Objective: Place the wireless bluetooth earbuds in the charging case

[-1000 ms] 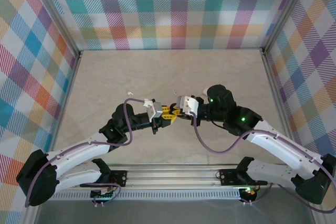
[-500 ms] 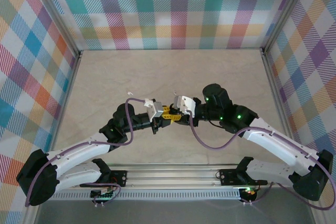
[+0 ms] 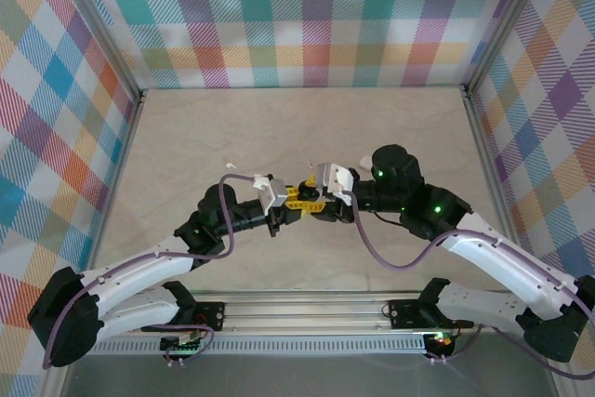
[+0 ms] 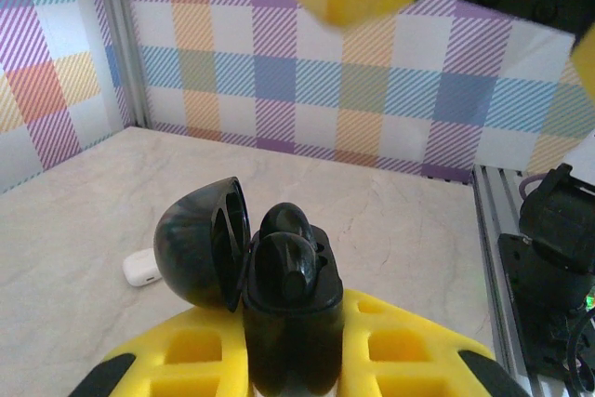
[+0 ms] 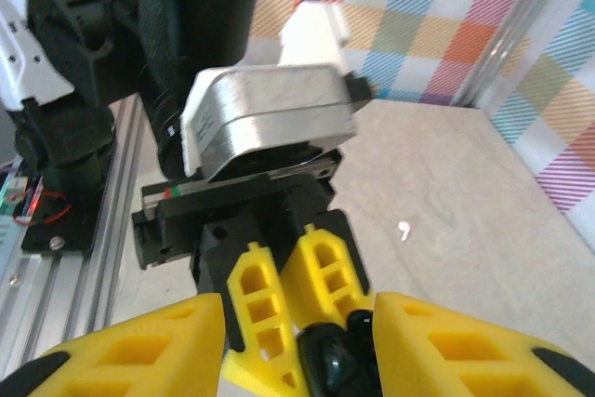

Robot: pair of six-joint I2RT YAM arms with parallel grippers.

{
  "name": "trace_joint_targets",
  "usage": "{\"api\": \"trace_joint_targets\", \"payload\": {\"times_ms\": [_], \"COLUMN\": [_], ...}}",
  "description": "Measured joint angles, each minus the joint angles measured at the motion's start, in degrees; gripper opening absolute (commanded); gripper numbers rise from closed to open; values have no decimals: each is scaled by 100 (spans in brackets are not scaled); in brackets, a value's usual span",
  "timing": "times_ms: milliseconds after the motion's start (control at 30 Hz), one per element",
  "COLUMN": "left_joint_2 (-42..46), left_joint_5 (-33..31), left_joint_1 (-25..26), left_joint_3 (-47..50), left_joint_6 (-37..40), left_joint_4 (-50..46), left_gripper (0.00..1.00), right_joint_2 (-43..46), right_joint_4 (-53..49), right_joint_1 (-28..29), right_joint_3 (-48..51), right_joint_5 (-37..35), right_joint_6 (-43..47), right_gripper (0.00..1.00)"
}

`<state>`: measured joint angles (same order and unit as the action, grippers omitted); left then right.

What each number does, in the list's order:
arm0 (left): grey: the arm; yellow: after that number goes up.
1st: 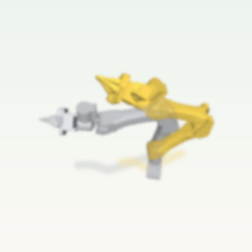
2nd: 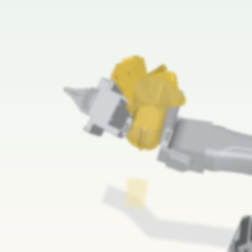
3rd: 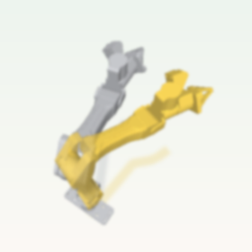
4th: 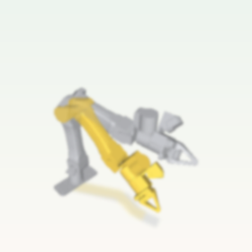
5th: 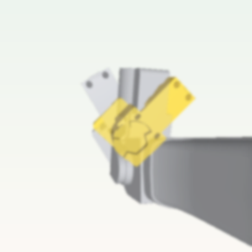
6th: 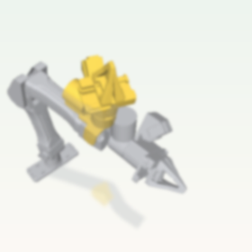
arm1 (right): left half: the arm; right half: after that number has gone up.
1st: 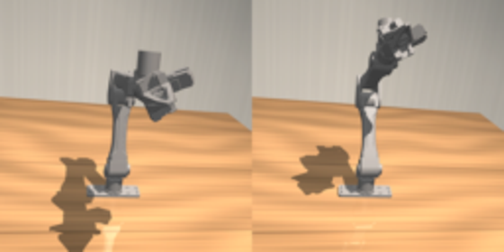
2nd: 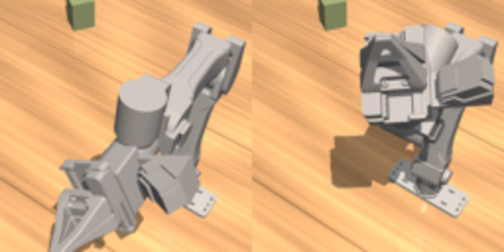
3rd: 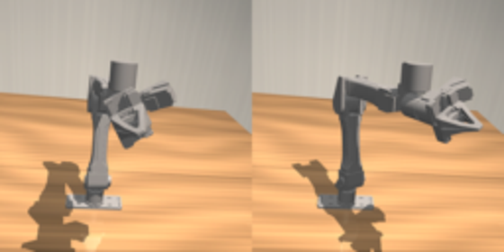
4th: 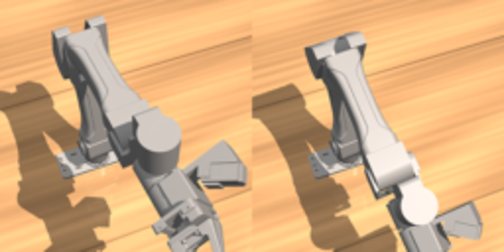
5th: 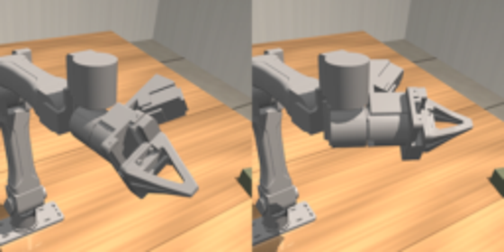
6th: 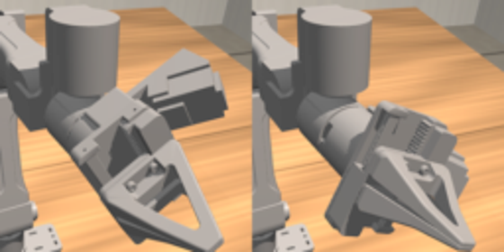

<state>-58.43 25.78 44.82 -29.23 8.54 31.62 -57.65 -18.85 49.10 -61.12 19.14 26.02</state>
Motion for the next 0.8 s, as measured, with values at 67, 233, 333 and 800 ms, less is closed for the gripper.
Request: {"api": "trace_joint_targets", "payload": {"times_ms": [67, 233, 333, 800], "left_joint_2": [96, 315, 426, 546], "left_joint_5": [0, 2, 7, 219], "left_joint_1": [0, 0, 0, 0], "left_joint_3": [24, 83, 111, 199], "left_joint_6": [-20, -42, -63, -214], "left_joint_4": [0, 2, 7, -46], "left_gripper": [0, 0, 0, 0], "right_joint_2": [2, -4, -50, -1989], "right_joint_4": [-7, -50, -59, -957], "right_joint_1": [-15, -251, -470, -1394], "right_joint_3": [-186, -592, -660, -1893], "right_joint_5": [-210, -728, -868, 861], "right_joint_6": [-118, -601, -1069, -3429], "right_gripper": [47, 52, 57, 42]}}
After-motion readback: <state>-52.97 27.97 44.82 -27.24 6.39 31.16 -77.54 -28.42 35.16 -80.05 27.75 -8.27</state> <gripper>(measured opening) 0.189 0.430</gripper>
